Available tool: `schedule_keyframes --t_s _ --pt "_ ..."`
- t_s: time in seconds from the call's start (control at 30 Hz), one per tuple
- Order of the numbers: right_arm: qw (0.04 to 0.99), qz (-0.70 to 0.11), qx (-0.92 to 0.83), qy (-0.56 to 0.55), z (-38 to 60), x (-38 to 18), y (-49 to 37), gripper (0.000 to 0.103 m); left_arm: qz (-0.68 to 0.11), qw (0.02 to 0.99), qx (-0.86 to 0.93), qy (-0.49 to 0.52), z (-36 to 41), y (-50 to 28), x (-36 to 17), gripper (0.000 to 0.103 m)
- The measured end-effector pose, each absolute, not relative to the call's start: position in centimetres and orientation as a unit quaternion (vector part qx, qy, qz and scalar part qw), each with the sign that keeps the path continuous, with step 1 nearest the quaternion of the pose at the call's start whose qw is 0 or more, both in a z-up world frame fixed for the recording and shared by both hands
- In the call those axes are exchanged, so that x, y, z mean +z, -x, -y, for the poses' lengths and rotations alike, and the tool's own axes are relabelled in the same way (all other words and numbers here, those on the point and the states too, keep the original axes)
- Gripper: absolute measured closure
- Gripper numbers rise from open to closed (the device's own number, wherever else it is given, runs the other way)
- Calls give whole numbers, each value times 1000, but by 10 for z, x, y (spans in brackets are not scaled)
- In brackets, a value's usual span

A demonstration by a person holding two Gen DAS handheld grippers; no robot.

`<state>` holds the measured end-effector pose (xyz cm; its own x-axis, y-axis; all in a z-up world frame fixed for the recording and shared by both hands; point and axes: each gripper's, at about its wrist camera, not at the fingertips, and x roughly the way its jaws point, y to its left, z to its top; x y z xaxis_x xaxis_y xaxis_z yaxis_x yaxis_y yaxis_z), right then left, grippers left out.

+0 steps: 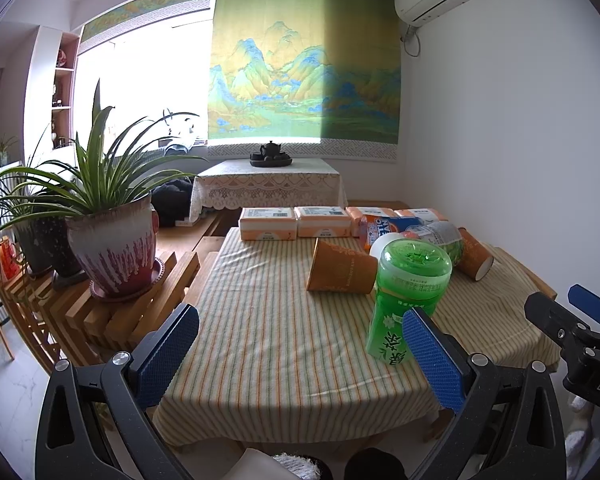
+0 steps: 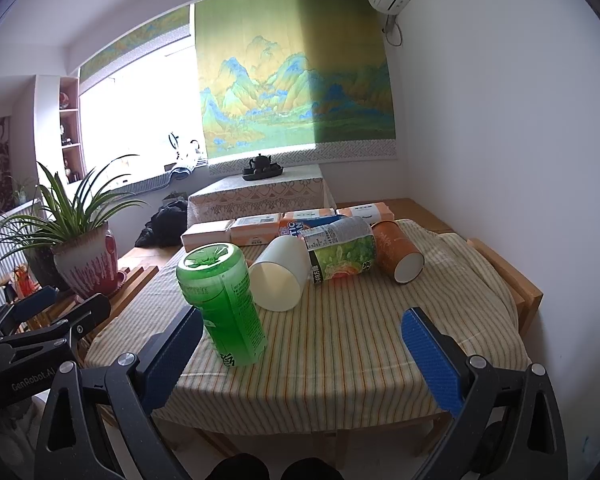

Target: Flip cup upside down

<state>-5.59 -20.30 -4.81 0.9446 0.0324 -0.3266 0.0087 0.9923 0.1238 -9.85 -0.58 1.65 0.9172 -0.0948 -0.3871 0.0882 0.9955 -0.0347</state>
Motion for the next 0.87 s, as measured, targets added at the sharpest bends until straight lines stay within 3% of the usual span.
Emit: schedule_keyframes --t_s 0.87 --pt "983 -170 4 -67 206 -52 55 5 -196 979 -47 8 4 97 15 0"
